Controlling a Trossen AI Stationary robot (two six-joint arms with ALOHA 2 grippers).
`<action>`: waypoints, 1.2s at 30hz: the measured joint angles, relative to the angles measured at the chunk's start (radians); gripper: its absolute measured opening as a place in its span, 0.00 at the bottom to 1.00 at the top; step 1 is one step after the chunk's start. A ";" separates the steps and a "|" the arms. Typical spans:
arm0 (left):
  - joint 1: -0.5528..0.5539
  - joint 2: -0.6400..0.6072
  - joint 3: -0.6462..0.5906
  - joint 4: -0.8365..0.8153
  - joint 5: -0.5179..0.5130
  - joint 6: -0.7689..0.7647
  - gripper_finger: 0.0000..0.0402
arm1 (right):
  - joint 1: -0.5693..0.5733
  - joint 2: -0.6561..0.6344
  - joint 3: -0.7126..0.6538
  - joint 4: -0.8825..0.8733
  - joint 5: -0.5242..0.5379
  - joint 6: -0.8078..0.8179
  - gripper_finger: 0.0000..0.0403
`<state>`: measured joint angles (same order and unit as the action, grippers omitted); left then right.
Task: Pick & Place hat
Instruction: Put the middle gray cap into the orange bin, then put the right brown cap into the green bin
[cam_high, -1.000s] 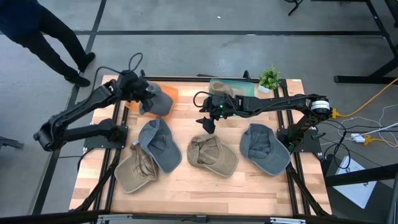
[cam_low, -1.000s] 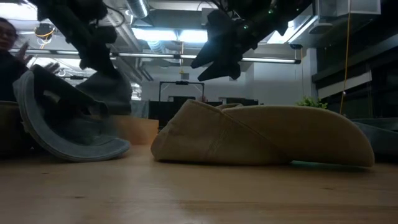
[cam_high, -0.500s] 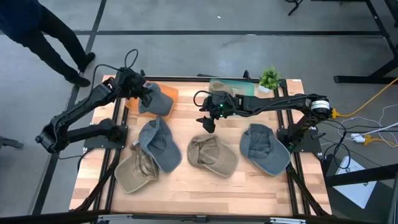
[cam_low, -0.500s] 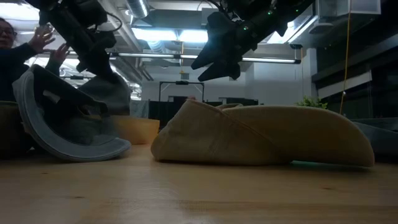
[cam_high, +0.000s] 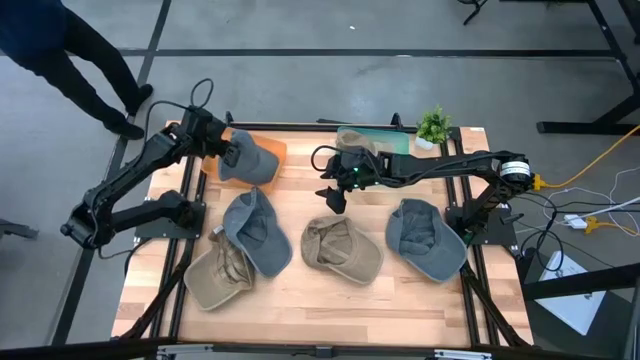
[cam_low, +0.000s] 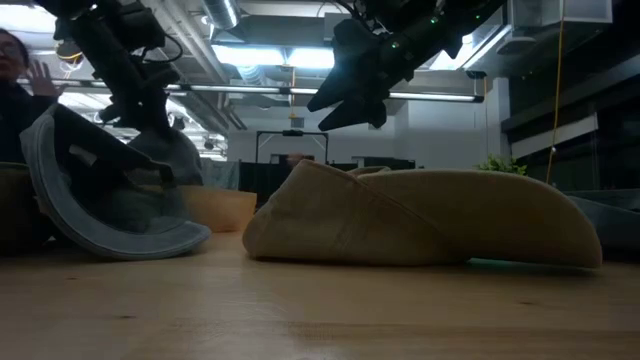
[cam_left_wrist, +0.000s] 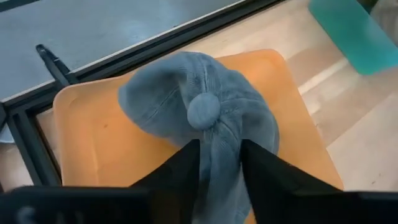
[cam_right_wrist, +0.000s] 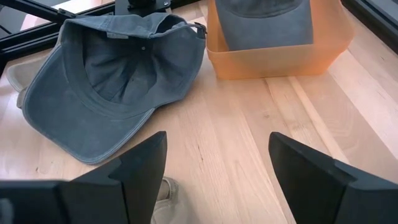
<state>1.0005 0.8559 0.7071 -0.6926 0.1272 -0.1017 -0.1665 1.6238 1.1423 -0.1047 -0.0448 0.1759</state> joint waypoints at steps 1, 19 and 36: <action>0.003 -0.001 0.000 0.001 -0.001 -0.010 0.31 | 0.000 0.000 0.000 0.000 0.000 0.000 0.69; 0.022 -0.124 0.150 0.023 0.002 -0.067 0.53 | 0.000 0.000 0.000 -0.004 0.000 0.020 0.69; -0.309 -0.195 0.164 0.006 0.366 -0.282 0.53 | 0.014 0.000 0.000 -0.006 -0.037 0.023 0.69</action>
<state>0.6914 0.6607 0.8707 -0.6865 0.4934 -0.3840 -0.1522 1.6238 1.1423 -0.1104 -0.0820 0.1989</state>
